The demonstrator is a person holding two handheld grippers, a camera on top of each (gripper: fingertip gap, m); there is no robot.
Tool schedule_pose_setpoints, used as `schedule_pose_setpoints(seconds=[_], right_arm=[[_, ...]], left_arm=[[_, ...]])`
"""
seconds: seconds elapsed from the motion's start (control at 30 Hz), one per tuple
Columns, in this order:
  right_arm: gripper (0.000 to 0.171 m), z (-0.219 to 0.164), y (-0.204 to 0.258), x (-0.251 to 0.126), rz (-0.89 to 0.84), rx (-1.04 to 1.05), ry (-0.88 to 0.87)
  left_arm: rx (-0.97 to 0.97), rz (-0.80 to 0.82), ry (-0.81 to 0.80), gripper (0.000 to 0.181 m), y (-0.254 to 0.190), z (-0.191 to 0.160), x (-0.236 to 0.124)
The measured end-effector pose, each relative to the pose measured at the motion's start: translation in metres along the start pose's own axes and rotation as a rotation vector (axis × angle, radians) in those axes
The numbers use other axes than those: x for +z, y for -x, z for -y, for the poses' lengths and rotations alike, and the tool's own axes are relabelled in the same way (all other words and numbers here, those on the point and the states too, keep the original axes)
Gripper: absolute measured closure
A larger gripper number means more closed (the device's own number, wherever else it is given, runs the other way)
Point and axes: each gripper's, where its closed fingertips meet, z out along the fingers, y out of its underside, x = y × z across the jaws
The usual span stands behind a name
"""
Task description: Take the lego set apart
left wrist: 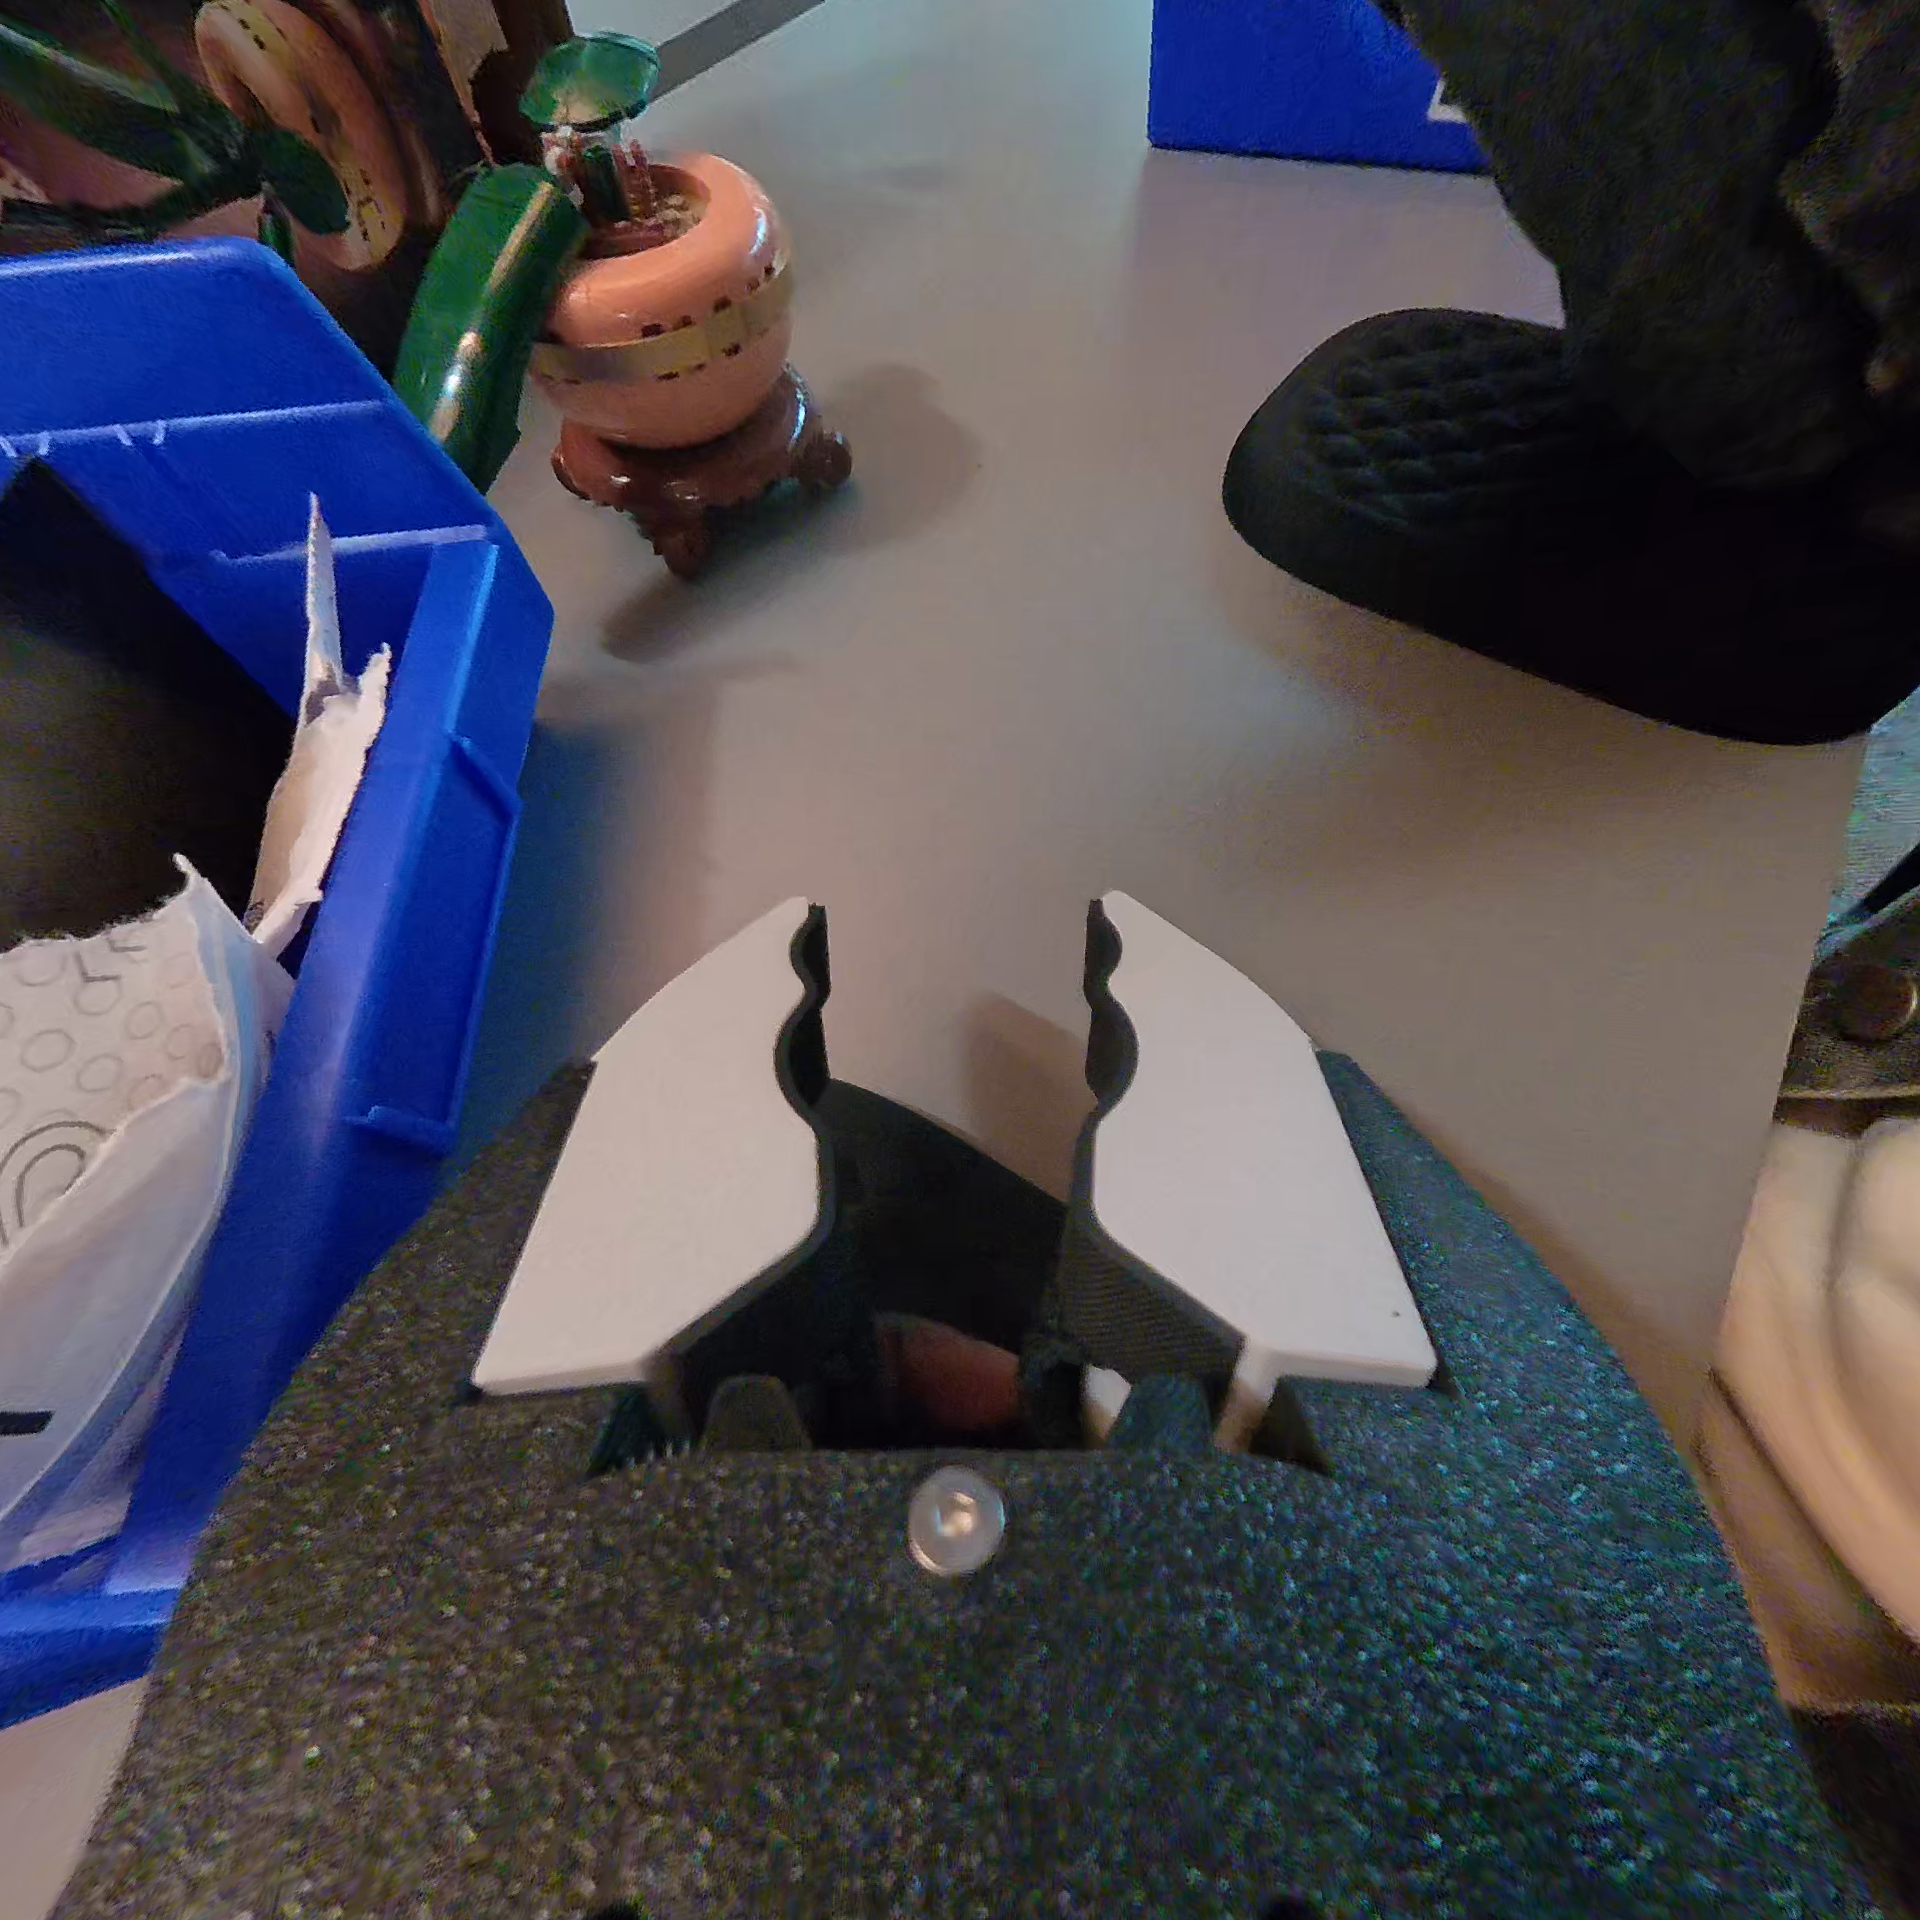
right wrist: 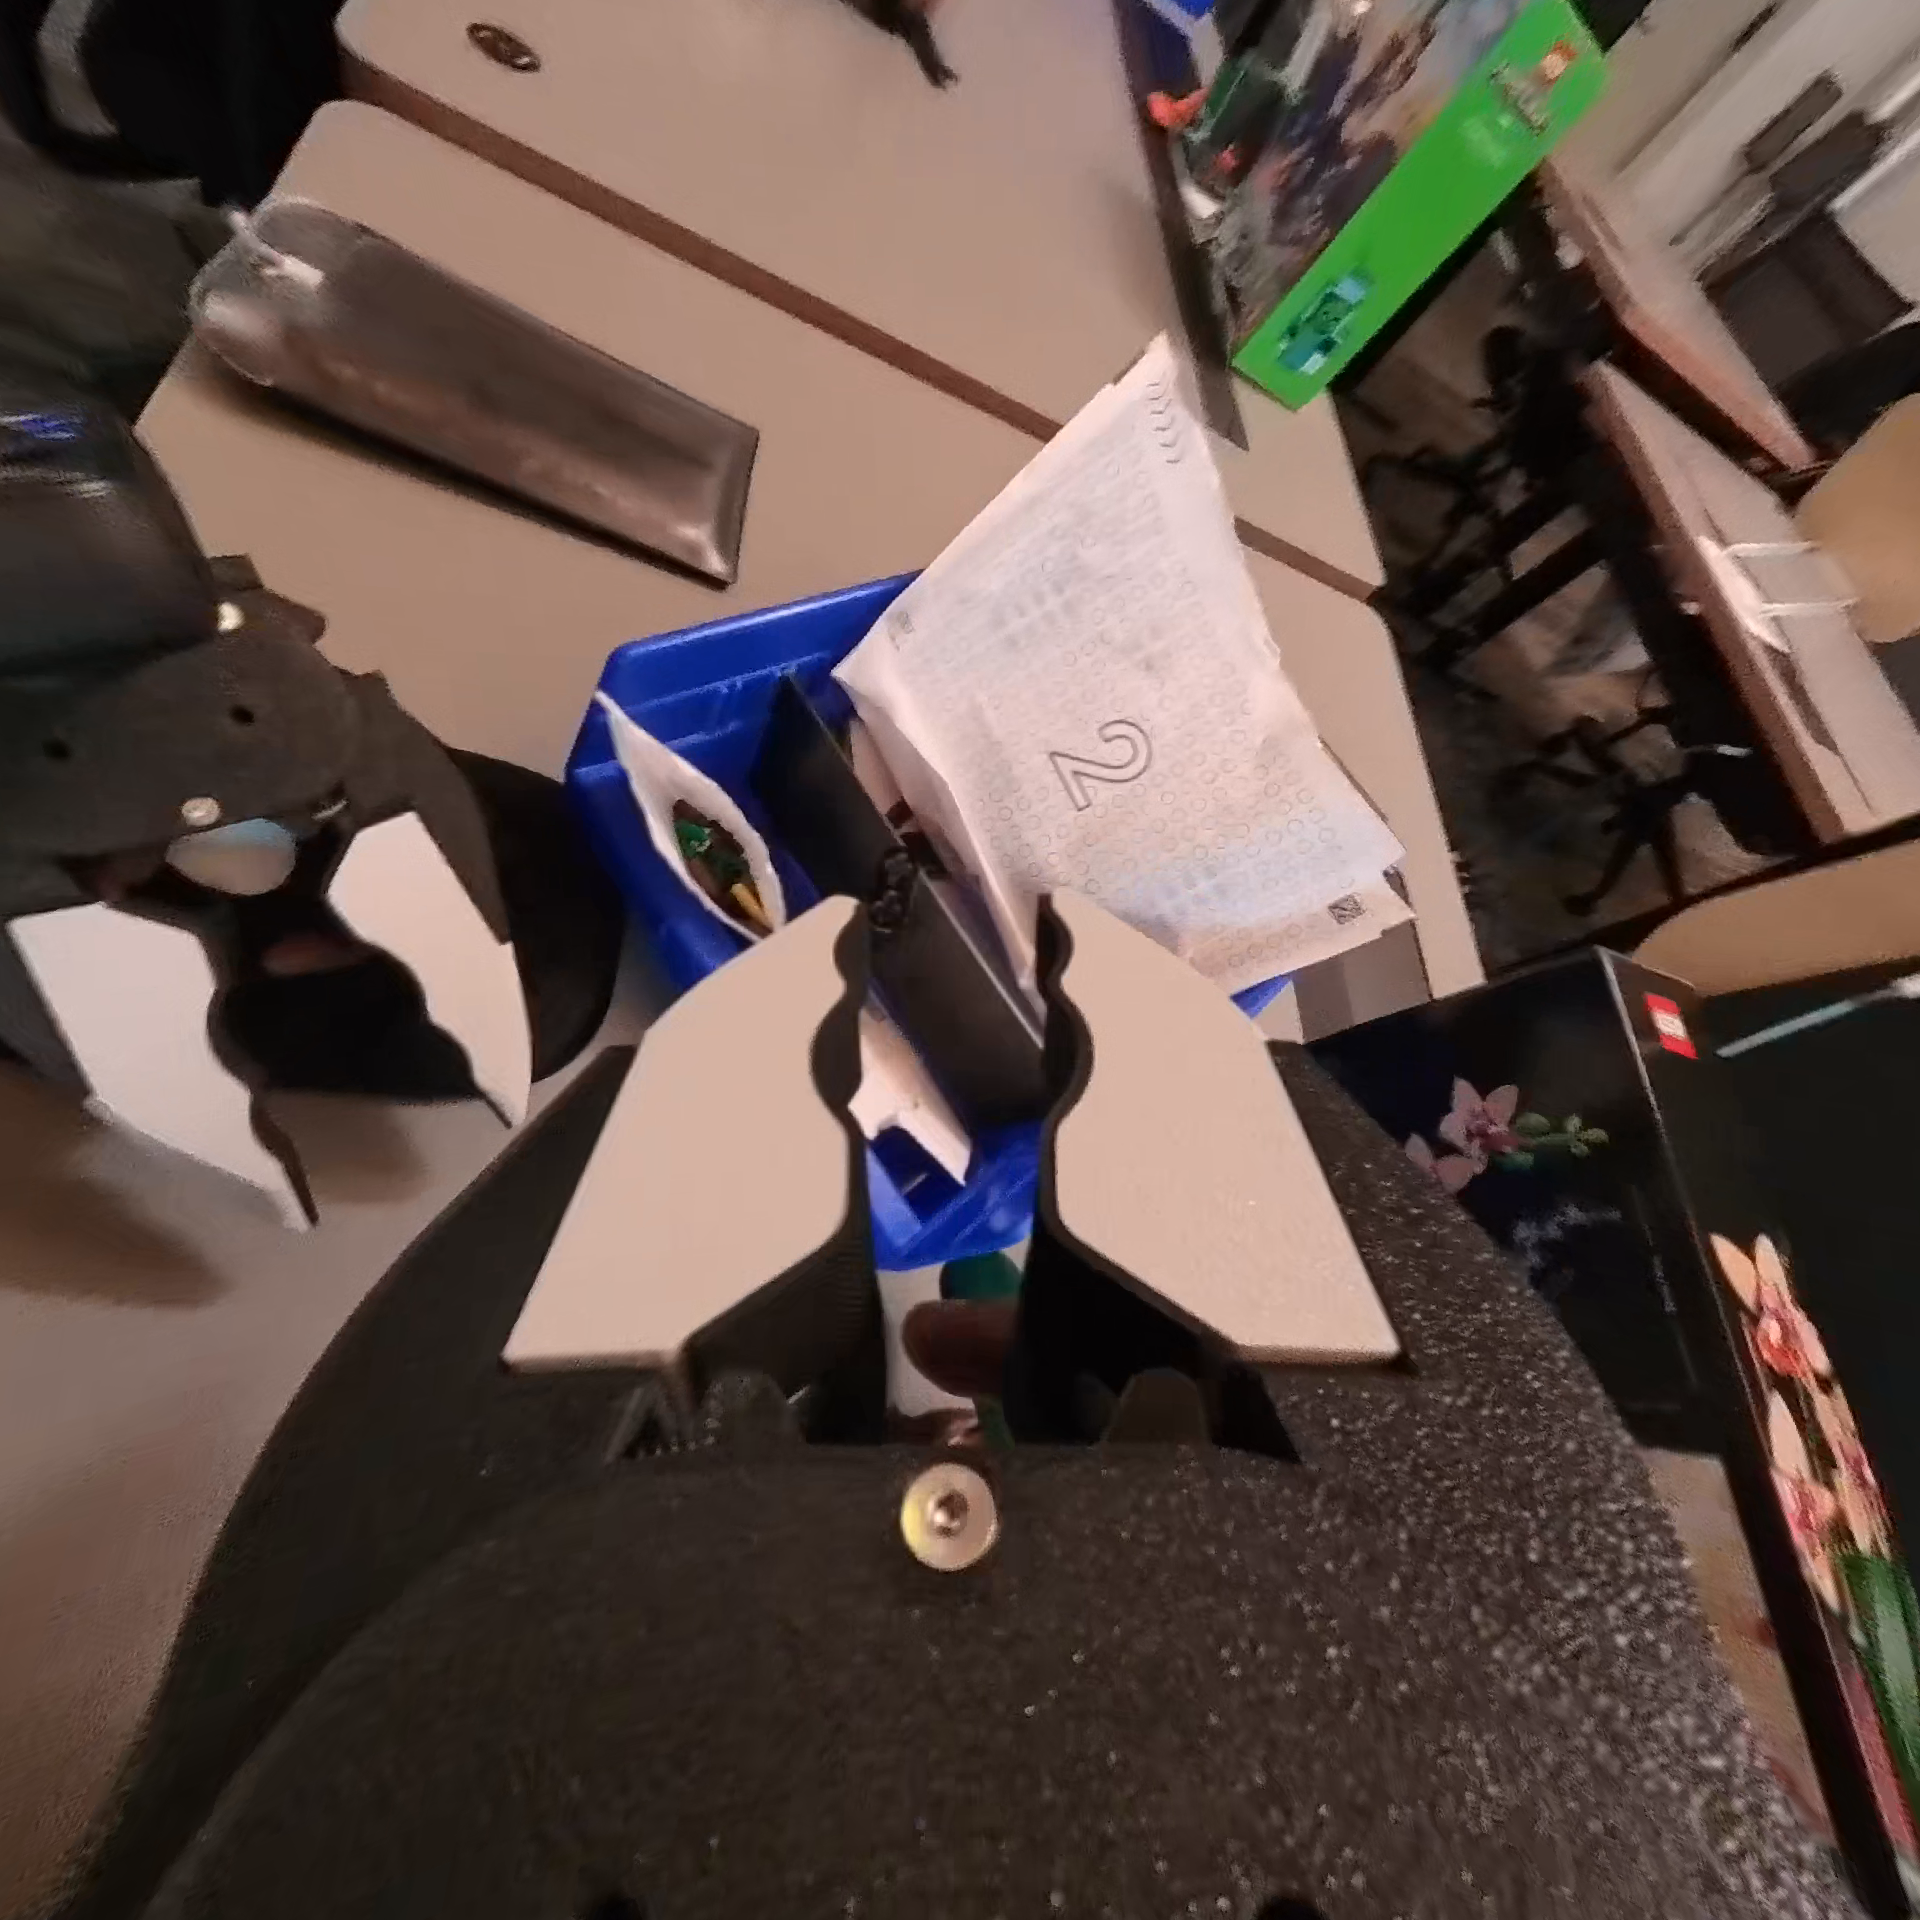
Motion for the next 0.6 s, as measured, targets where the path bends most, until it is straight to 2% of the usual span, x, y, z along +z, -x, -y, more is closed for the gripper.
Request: schedule_pose_setpoints(seconds=[0.1, 0.27, 0.4, 0.53, 0.6], right_arm=[[0.138, 0.002, 0.004, 0.005, 0.145, -0.07, 0.093], [0.116, 0.019, -0.009, 0.013, 0.419, -0.21, 0.31], [0.115, 0.041, -0.024, 0.02, 0.524, -0.322, 0.404], [0.102, 0.053, -0.031, 0.024, 0.576, -0.365, 0.456], [0.101, 0.054, -0.032, 0.026, 0.578, -0.372, 0.475]], left_arm=[[-0.006, -0.008, -0.008, 0.134, 0.0, 0.001, -0.001], [-0.01, -0.017, -0.016, 0.133, 0.0, 0.002, -0.001], [-0.016, -0.031, -0.008, 0.132, -0.001, 0.001, -0.001], [-0.021, -0.046, -0.006, 0.131, -0.002, 0.001, 0.0], [-0.02, -0.046, -0.012, 0.131, -0.002, 0.001, -0.001]])
